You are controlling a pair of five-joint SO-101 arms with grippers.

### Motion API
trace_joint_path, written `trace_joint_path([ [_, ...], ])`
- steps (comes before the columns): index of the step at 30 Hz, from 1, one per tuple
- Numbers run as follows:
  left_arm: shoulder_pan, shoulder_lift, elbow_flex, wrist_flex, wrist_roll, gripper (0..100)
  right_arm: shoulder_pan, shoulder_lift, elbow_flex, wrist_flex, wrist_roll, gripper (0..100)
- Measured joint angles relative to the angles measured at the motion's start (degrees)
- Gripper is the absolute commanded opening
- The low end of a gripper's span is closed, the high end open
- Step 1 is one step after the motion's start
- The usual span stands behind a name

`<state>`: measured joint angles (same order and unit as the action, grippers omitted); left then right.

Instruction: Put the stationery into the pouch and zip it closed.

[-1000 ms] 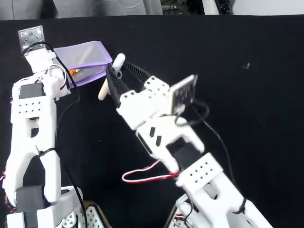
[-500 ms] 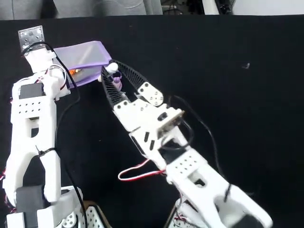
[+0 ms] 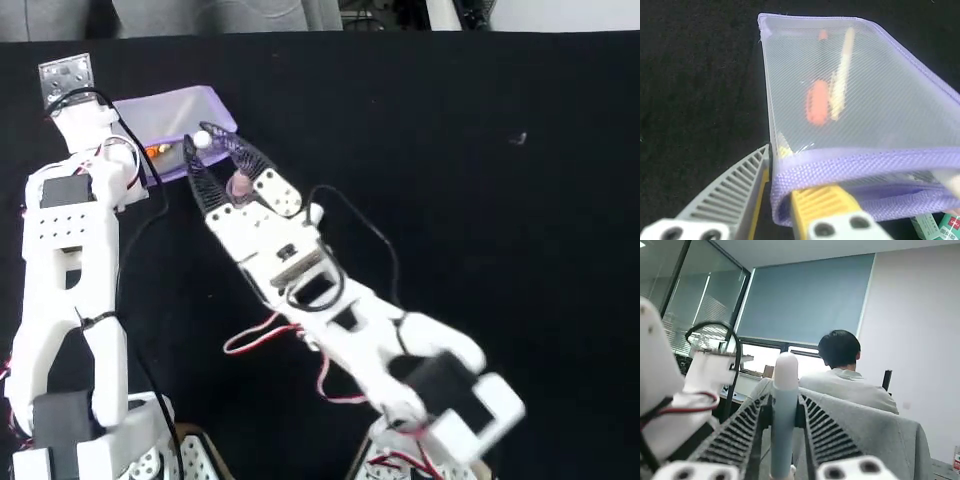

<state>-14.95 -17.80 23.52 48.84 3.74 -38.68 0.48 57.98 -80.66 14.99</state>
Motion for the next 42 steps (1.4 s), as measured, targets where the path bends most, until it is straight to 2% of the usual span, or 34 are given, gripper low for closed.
trace_joint_path([
  [3, 0.0, 0.0, 0.0, 0.0, 0.0, 3, 0.0, 6.42, -2.02, -3.78, 0.53, 1.1],
  [10, 0.0, 0.0, 0.0, 0.0, 0.0, 3, 0.09, 17.41, -5.45, -5.45, 1.93, 1.3],
  [13, 0.0, 0.0, 0.0, 0.0, 0.0, 3, 0.18, 18.02, -5.8, -5.45, 1.93, 1.8],
  [18, 0.0, 0.0, 0.0, 0.0, 0.0, 3, 0.18, 18.02, -5.8, -5.45, 1.93, 13.9],
  [26, 0.0, 0.0, 0.0, 0.0, 0.0, 3, 0.18, 17.85, -5.8, -2.37, 1.93, 14.9],
  [32, 0.0, 0.0, 0.0, 0.0, 0.0, 3, 0.09, 11.52, -5.27, 6.33, 2.11, 14.5],
  [42, -0.09, 0.09, 0.0, 0.0, 0.0, 3, 4.75, -11.69, 6.15, 9.41, 2.11, 14.5],
])
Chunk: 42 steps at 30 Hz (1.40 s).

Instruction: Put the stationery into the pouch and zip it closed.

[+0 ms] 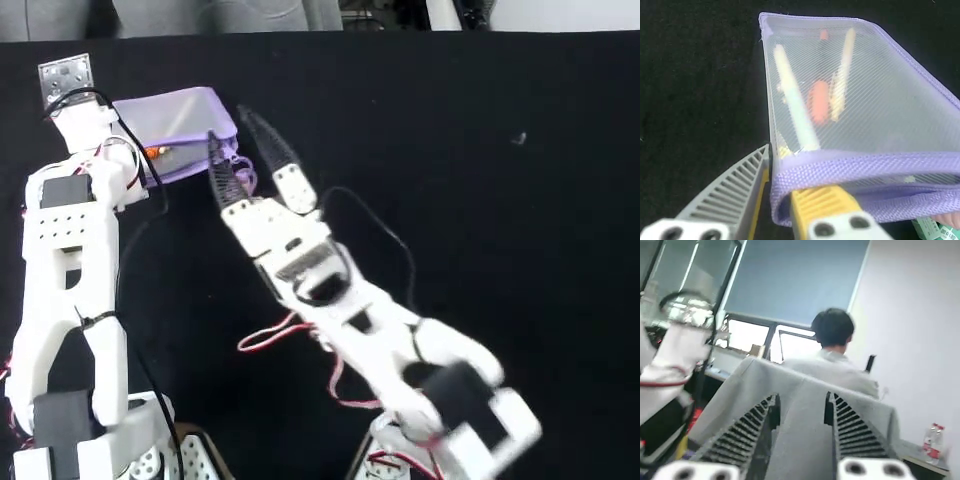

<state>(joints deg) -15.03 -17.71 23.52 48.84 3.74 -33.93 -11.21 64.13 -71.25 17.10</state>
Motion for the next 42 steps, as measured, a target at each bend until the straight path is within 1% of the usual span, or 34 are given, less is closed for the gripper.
trace_joint_path([
  [2, 0.0, 0.0, 0.0, 0.0, 0.0, 3, 1.93, -5.36, 0.18, 5.01, 0.0, 14.5],
  [4, 0.0, 0.0, 0.0, 0.0, 0.0, 3, 4.57, -11.08, 0.09, 13.01, 0.0, 14.5],
  [7, 0.0, 0.0, -0.79, 0.88, 0.0, 3, 8.44, -18.46, -2.81, 29.8, 0.0, 14.5],
  [11, 0.0, 0.09, -5.45, 6.24, 0.0, 3, 11.6, -25.76, -11.25, 54.68, 0.0, 14.5],
  [13, 0.0, 0.09, -7.82, 8.79, 0.0, 3, 12.13, -27.69, -14.68, 64.0, 0.0, 14.5],
  [15, 0.0, 0.09, -9.85, 10.81, 0.0, 3, 12.13, -28.57, -16.7, 69.8, 0.0, 14.5],
  [18, 0.0, 0.09, -12.57, 13.8, -1.32, 3, 12.13, -28.75, -18.02, 74.2, -0.26, 14.5],
  [21, 0.0, 0.09, -14.33, 16.7, -4.04, 3, 12.22, -28.75, -18.37, 77.8, -3.43, 14.5],
  [24, 0.0, 0.09, -15.38, 18.73, -5.27, 3, 13.8, -28.75, -18.55, 82.02, -5.54, 14.5],
  [31, 0.0, 0.09, -22.24, 26.11, -5.89, 3, 14.86, -28.75, -23.91, 96.62, -7.03, 14.5],
  [33, 0.0, 0.09, -24.18, 27.87, -6.15, 3, 15.21, -28.75, -25.05, 100.04, -9.93, 14.5],
  [37, 0.0, 0.09, -26.2, 29.45, -9.93, 3, 16.26, -28.75, -25.32, 102.95, -18.29, 14.5],
  [42, 0.0, 0.62, -26.46, 31.21, -11.25, 3, 16.44, -28.75, -23.38, 104.26, -23.91, 14.5],
])
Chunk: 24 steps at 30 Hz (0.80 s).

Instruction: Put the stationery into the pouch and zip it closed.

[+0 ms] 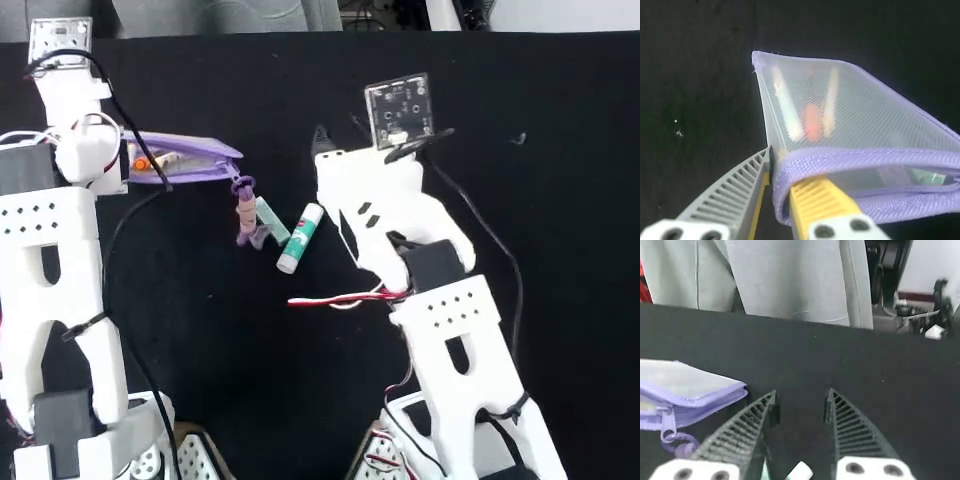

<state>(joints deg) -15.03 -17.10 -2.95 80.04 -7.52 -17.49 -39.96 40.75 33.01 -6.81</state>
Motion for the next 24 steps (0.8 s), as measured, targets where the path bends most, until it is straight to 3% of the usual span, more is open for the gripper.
trace_joint_path([
  [7, -7.21, 2.02, -0.62, -3.43, -0.53, 3, -0.09, 1.85, 3.43, 0.0, -1.58, 14.5],
  [13, -14.42, 4.31, -0.62, -8.35, -0.53, 3, -0.09, 15.38, 2.46, 0.0, -2.2, 14.5],
  [20, -15.38, 9.32, -1.14, -9.23, -0.53, 3, -0.09, 36.57, -8.18, 0.0, -13.71, 14.7],
  [24, -15.3, 12.75, -1.32, -11.25, -0.62, 3, -0.09, 43.69, -13.1, 0.0, -16.26, 14.7],
])
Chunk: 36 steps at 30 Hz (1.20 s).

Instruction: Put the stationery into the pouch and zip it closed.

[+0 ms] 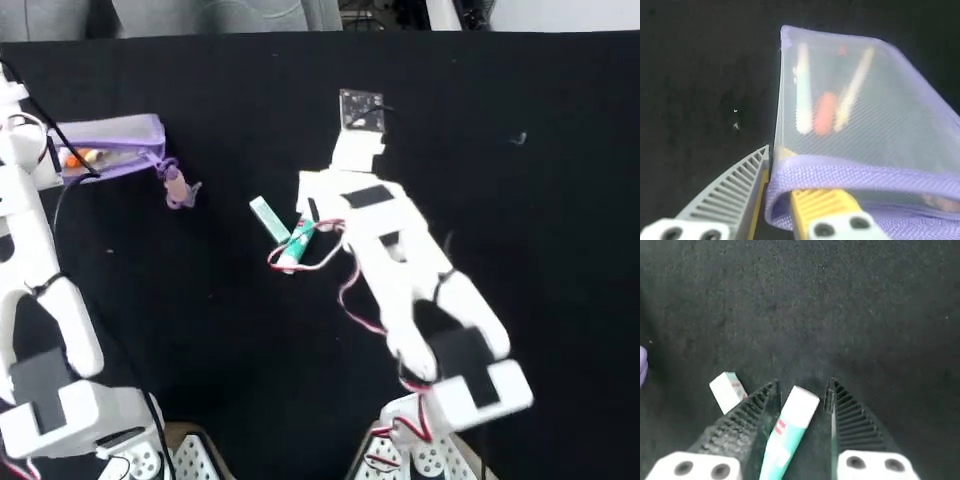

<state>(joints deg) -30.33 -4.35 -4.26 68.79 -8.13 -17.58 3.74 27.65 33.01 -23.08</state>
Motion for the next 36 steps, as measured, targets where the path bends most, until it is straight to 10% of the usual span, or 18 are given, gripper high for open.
trace_joint_path([
  [36, 0.09, 3.08, -0.09, -1.93, 0.0, 3, -3.87, 12.22, -19.96, 28.57, -5.54, 14.9],
])
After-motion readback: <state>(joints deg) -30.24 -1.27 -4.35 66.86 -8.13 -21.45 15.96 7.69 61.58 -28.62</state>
